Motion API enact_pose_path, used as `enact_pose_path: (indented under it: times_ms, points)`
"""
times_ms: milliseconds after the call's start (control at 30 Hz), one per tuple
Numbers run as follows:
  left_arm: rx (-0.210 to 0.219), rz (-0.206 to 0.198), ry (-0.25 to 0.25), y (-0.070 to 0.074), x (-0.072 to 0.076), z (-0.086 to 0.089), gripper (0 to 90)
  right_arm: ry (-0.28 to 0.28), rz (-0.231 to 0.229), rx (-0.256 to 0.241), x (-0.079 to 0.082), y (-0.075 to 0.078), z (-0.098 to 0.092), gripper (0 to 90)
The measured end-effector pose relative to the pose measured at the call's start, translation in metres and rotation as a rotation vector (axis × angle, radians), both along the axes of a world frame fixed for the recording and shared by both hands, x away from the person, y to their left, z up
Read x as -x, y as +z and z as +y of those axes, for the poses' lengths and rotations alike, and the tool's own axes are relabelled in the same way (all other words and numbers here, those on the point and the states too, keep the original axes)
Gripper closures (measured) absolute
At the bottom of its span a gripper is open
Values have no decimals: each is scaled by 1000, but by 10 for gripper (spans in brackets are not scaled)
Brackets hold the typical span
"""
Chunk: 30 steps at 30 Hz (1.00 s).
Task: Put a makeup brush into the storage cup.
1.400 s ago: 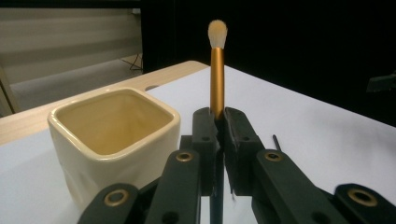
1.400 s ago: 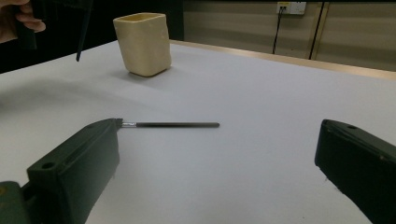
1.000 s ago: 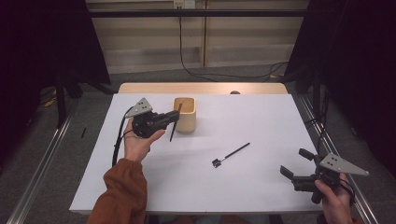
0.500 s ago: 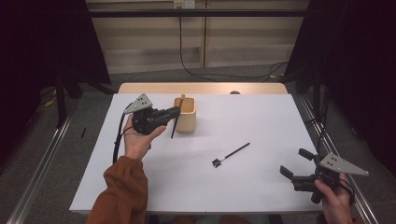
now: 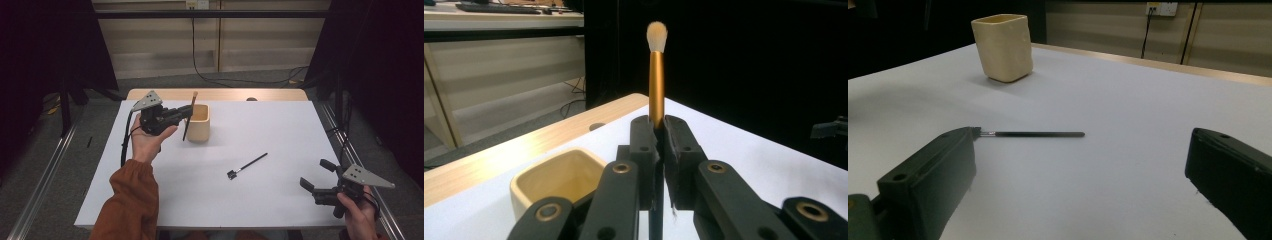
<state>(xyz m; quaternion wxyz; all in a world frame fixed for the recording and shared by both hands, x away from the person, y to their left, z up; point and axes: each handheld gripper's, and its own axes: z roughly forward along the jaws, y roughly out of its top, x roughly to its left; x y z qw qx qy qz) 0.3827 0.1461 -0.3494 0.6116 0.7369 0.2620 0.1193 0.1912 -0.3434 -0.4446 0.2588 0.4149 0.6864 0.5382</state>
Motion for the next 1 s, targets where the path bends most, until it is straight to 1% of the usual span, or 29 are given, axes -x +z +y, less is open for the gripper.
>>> enact_pose_path:
  times_ms: [67, 100, 133, 200, 233, 267, 367, 400, 433, 500, 533, 633, 667, 833, 900, 1000]
  points:
    - [-2, 3, 0, 2, -2, -3, 840, 2, 0, -2, 0, 0, 0, 0]
    - [-19, 1, 7, 3, -3, -4, 840, 2, 1, -3, 0, 0, 0, 0]
    - [-19, 1, 7, 3, -3, -4, 840, 2, 1, -3, 0, 0, 0, 0]
    - [3, 8, 9, 6, -7, -4, 841, 1, 1, -3, 0, 0, 0, 0]
    - [4, 6, 16, 7, -8, -4, 840, 4, 0, 0, 0, 0, 0, 0]
    - [-5, -7, 25, 10, -10, -4, 840, 4, -1, -1, 0, 0, 0, 0]
    - [-8, -15, 26, 14, -12, -5, 840, 2, 1, -2, 0, 0, 0, 0]
    - [-15, -22, 27, 15, -12, -6, 840, 1, 1, -1, 0, 0, 0, 0]
    - [-32, -32, 23, 18, -12, -8, 840, -3, 0, 1, 0, 0, 0, 0]
    - [-38, -33, 25, 19, -12, -9, 840, -4, 0, -1, 0, 0, 0, 0]
    - [-30, -34, 24, 21, -14, -10, 841, -3, -2, 4, 0, 0, -1, 0]
    - [-37, -36, 27, 24, -16, -11, 840, -4, -2, 1, 0, 0, 0, 0]
    - [-29, -35, 26, 25, -18, -11, 840, -3, 0, 2, 0, 0, 0, 0]
    - [-21, -41, 50, 31, -24, -16, 841, 0, 1, 1, 0, 0, 0, 0]
    - [-16, -42, 49, 32, -27, -18, 841, -1, 0, 1, 0, 0, 0, 0]
    - [-23, -43, 50, 35, -30, -22, 841, -1, -3, 3, 0, 0, -1, 0]
